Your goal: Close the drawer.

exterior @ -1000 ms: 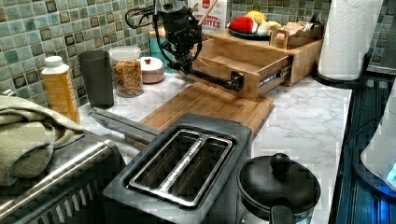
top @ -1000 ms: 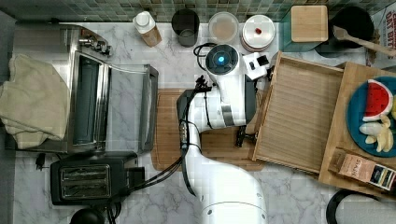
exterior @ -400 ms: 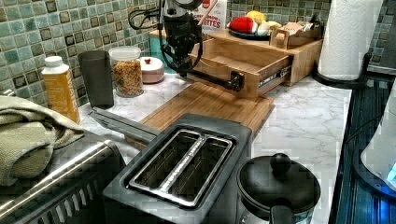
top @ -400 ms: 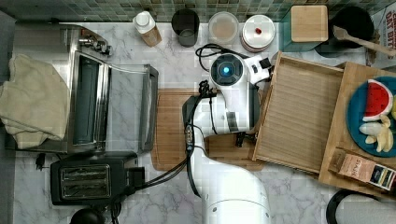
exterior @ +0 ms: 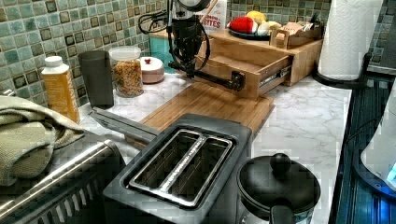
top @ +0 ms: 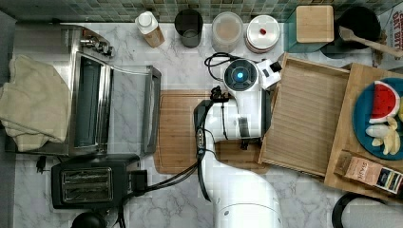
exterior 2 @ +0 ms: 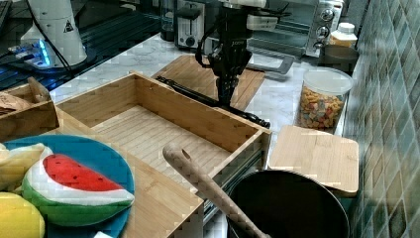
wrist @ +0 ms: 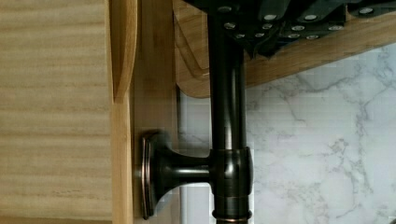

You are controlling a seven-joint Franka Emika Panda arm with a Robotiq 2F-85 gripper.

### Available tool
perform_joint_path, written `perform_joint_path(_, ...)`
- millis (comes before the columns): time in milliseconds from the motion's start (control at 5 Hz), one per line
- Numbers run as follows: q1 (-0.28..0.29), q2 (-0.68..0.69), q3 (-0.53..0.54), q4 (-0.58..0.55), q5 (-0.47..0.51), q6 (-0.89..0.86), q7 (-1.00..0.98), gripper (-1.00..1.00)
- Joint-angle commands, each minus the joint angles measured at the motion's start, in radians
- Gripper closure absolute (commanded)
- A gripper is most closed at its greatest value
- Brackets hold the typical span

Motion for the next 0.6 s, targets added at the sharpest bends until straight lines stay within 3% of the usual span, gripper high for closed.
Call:
perform_joint_path(200, -0.07, 0.05, -0.12, 0.052, -0.129, -0.071, -0.037, 1.0)
perform_joint_path(400, -0.082, 0.09, -0.153, 0.117, -0.152, -0.127, -0.042, 1.0)
perform_joint_path(600, -0.097, 0.082, -0.202, 0.11, -0.2, -0.108, -0.033, 1.0)
